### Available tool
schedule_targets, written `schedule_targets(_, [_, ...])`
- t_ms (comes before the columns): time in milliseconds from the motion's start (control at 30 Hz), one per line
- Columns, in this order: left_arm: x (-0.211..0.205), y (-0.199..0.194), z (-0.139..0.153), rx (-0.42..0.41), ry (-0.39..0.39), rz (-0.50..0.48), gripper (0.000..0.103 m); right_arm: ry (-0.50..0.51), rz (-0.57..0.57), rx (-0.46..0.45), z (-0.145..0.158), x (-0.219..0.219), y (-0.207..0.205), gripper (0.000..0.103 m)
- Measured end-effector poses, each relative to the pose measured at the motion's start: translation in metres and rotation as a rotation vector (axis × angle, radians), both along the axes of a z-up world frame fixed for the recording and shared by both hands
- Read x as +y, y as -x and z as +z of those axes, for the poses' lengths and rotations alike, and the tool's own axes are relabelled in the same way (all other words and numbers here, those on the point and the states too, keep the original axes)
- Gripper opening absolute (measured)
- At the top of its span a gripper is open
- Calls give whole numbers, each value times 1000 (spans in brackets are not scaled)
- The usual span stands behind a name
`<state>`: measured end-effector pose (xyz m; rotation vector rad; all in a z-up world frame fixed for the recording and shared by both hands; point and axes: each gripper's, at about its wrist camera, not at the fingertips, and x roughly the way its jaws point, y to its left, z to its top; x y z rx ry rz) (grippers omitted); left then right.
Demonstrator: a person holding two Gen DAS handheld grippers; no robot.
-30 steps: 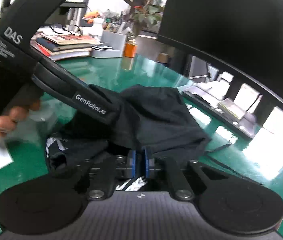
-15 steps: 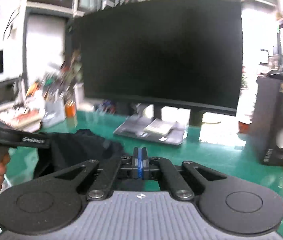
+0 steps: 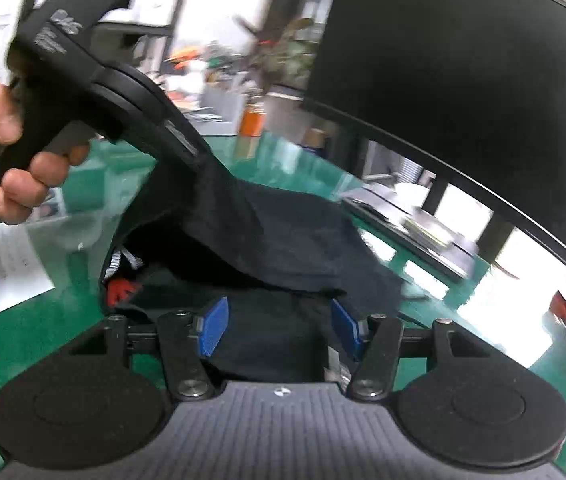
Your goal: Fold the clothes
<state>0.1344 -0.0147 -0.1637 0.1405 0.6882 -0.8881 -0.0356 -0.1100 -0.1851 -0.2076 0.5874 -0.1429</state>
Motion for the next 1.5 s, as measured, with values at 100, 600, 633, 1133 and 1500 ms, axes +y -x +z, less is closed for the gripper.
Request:
schedule_targets(100, [0,-2,-10,3,-31,-13,27,-5,8,42,-12,0,-22,66])
schedule_targets(600, [-11,15,20,-21,113,-104,6,-176,-281,-171,42,-35,44,0])
schedule_targets(633, [-10,17,27,-30,135,-111,6,-181,-306,-207,51,-41,55,0])
schedule_targets(1133, [0,0,25,-10,128,-23,6,-82,24,-10,9,7,20,56])
schedule_targets(1500, [9,-19,13,28,132,-7,6,-154,-31,44,-1,-6,-13,2])
